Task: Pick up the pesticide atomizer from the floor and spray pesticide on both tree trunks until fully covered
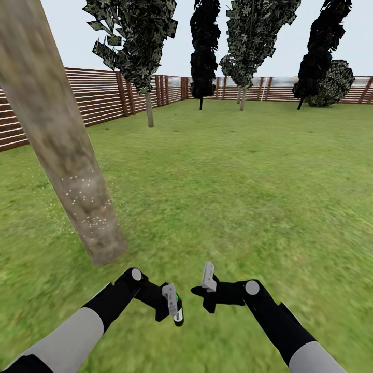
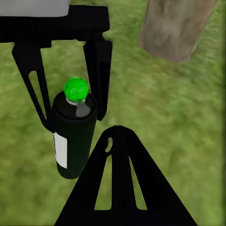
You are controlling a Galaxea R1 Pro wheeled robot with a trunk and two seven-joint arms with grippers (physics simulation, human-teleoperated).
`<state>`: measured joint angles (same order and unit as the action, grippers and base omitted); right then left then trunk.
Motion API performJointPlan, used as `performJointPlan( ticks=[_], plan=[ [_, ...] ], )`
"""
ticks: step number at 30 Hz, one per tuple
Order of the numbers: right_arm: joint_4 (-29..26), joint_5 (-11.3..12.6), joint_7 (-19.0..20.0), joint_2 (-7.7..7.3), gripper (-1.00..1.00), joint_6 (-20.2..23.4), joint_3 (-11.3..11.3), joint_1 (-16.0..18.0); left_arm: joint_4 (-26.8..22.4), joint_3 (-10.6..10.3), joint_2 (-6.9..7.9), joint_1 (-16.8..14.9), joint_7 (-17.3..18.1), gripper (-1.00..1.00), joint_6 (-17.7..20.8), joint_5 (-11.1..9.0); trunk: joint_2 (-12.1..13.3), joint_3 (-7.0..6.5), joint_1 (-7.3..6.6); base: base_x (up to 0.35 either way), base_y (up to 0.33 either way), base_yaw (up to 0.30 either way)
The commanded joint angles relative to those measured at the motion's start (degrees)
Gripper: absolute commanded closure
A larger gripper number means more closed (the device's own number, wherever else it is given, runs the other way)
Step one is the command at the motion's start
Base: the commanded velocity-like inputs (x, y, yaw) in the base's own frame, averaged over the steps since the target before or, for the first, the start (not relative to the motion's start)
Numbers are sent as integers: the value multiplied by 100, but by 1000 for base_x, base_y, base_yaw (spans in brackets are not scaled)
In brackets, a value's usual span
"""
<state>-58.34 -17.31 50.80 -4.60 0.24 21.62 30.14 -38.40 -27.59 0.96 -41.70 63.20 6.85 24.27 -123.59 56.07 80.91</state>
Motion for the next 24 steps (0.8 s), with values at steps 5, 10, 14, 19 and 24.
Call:
performJointPlan(
  ticks=[5, 10, 14, 19, 24],
  plan=[
    [-53, -1, 0, 63, 100, 2, 163, 0, 0, 7, -3, -25, 0, 100, -4, 7, 0, 0, 0, 0, 0, 0],
    [-47, -1, 0, 65, 100, 2, 210, 0, 0, 8, 9, -31, 0, 100, -48, -1, 0, 0, 0, 0, 0, 0],
    [-46, -1, 0, 65, 100, 2, 211, 0, -8, 8, -7, -31, -1, 100, -52, 1, 0, 0, 0, 0, 0, 0],
    [-38, -1, 0, 65, 100, 2, 211, 0, -9, 15, -8, -31, 0, 100, -77, -37, 0, 0, 0, 0, 0, 0],
    [-37, -1, 0, 65, 100, 2, 211, 0, -6, 30, -8, -31, 0, 100, -276, -54, 0, 0, 0, 0, 0, 0]
  ],
)
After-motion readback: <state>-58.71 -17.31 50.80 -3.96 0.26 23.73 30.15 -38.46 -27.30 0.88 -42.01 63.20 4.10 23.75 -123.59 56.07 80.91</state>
